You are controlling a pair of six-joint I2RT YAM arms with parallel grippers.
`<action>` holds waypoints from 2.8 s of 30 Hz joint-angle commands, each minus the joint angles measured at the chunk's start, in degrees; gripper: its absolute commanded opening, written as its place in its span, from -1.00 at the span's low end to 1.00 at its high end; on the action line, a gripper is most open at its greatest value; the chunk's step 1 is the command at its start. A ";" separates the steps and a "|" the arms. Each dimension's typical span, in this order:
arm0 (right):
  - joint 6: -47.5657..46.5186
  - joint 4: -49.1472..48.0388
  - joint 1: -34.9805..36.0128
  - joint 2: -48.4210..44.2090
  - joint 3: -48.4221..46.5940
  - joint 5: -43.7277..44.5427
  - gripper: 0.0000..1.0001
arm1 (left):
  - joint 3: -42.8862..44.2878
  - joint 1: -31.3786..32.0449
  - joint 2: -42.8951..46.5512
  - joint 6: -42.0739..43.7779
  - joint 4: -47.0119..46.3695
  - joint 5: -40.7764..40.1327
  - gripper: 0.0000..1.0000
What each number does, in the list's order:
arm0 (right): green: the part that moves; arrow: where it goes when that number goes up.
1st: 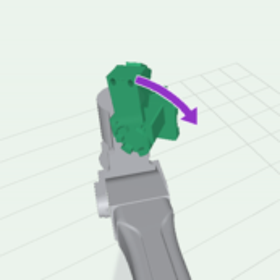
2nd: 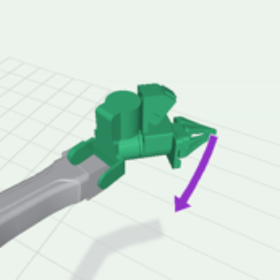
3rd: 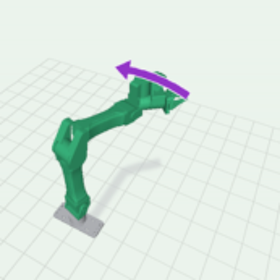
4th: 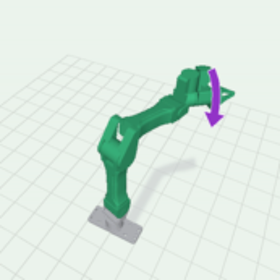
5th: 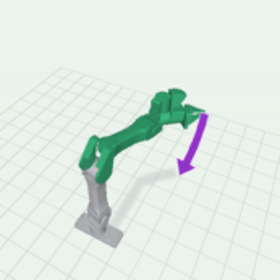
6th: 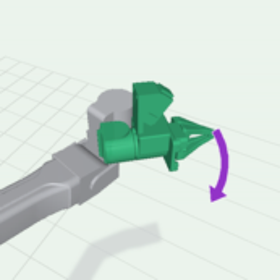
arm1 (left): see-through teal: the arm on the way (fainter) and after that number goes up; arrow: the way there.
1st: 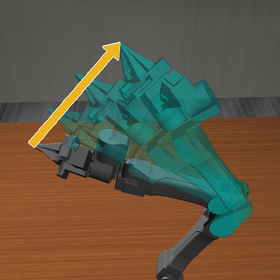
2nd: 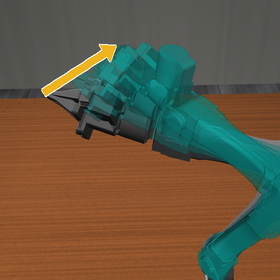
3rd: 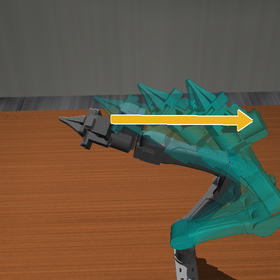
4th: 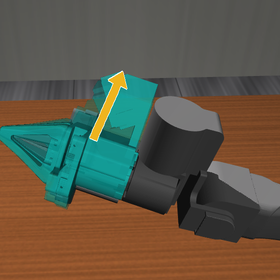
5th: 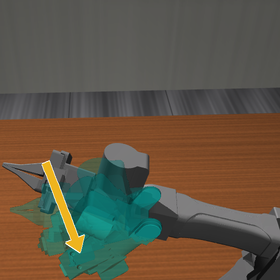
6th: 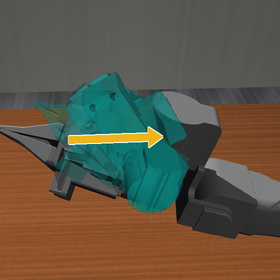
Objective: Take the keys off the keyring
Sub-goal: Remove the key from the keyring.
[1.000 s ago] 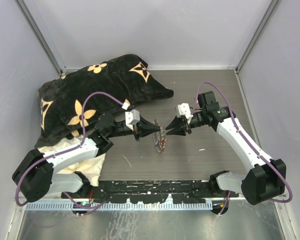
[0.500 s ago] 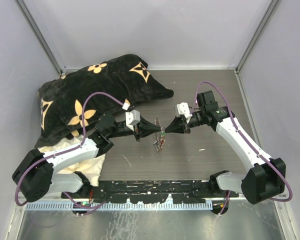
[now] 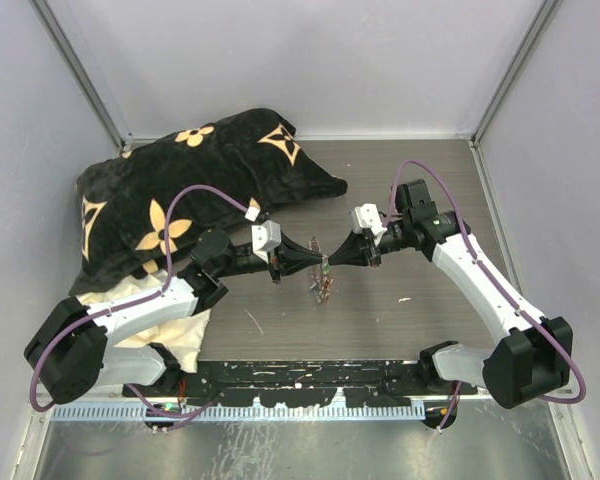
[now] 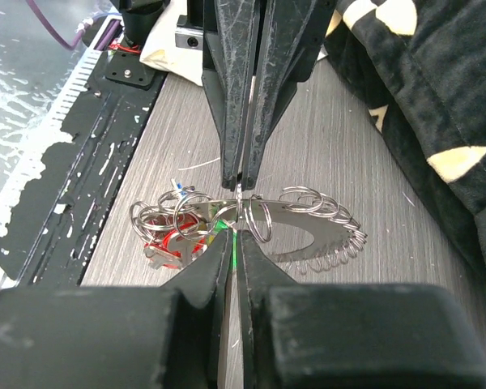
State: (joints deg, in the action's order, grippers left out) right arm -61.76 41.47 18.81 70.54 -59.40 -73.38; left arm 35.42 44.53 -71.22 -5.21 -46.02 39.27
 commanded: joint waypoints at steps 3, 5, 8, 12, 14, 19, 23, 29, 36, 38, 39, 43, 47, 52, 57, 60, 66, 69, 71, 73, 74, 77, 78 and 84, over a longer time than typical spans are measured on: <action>-0.38 -0.52 0.32 -0.32 -2.94 -1.68 -0.74 | 1.06 0.40 0.30 -0.32 -6.99 -0.67 -1.00; -0.25 -0.52 0.41 -0.30 -3.13 -2.11 -0.73 | 1.06 0.42 0.24 -0.32 -7.07 -0.72 -1.00; -0.05 -0.45 0.49 -0.32 -3.20 -2.69 -0.71 | 1.06 0.53 0.12 -0.32 -7.13 -0.82 -1.00; -0.12 -0.43 0.70 -0.24 -3.22 -2.96 -0.68 | 1.21 0.57 -0.05 -0.36 -7.14 -0.88 -1.00; -0.05 -0.43 0.79 -0.31 -3.34 -3.13 -0.66 | 1.31 0.67 -0.22 -0.41 -7.11 -0.94 -1.00; 0.00 -0.43 1.05 -0.19 -3.52 -3.10 -0.64 | 1.49 0.73 -0.49 -0.37 -7.15 -0.90 -1.00; -0.05 -0.43 1.35 -0.06 -3.55 -2.73 -0.66 | 1.63 0.85 -0.76 -0.47 -7.22 -0.92 -1.00; -0.10 -0.43 2.12 0.21 -3.71 -2.44 -0.68 | 1.76 0.97 -1.09 -0.58 -7.37 -0.80 -1.00; 0.85 -0.30 2.99 0.48 -3.90 -0.21 -0.98 | 1.28 0.96 -1.11 -1.09 -8.40 -1.44 -1.00; 1.99 -0.17 2.99 0.48 -4.21 0.99 -0.98 | 1.01 0.91 -1.05 -1.24 -8.49 -2.07 -1.00; 2.86 -0.09 3.00 0.47 -4.38 1.73 -0.98 | 0.72 0.93 -0.95 -1.47 -8.65 -2.73 -1.00; 12.03 -1.56 3.00 0.47 -4.51 5.64 -0.98 | -1.03 0.55 0.66 -3.01 -8.72 -7.22 -0.45; 27.31 -3.53 2.92 0.50 -5.28 13.64 -0.98 | -2.43 0.20 5.84 -4.60 0.18 -14.74 -0.06; 45.00 0.96 1.96 2.55 -7.33 22.67 -0.98 | -3.81 0.23 12.36 -9.29 12.48 -25.32 0.21; 58.31 4.27 -2.98 5.88 -7.49 25.82 -0.98 | -4.64 0.21 13.75 -18.48 16.48 -29.04 0.23; 71.00 3.37 -4.94 7.70 -7.68 29.01 -0.98 | -5.43 0.42 13.16 -23.54 14.52 -29.59 0.20; 94.79 -0.15 -6.68 8.55 -8.20 37.42 -0.98 | -3.61 4.34 12.90 -19.48 15.87 -32.09 0.19; 102.87 0.37 -7.22 11.52 -10.02 35.06 -0.98 | -3.21 8.37 12.06 -12.53 14.11 -34.31 0.19; 109.07 -2.06 -7.60 12.31 -9.40 32.55 -0.98 | -3.59 11.58 10.55 -6.32 10.65 -35.91 0.19; 112.98 -4.53 -8.13 12.45 -8.72 30.76 -0.98 | -4.49 14.27 7.75 1.19 4.39 -35.94 0.18; 114.56 -5.42 -8.42 12.65 -8.40 29.50 -0.98 | -5.08 14.99 4.89 4.91 0.91 -34.92 0.18; 118.67 -9.33 -9.57 12.41 -6.34 25.29 -0.98 | -5.99 15.28 -3.14 13.88 -10.61 -34.10 -0.01; 120.03 -10.93 -9.81 12.12 -5.14 23.89 -0.98 | -5.99 15.16 -5.87 16.69 -14.17 -34.53 -0.10; 123.52 -16.34 -10.11 9.86 2.72 18.02 -0.98 | -6.46 7.73 -16.62 13.05 -34.55 -28.61 -0.29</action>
State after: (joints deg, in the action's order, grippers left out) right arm 56.18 30.87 8.86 83.96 -60.14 -47.62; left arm 29.43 58.02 -85.23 7.16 -58.19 6.55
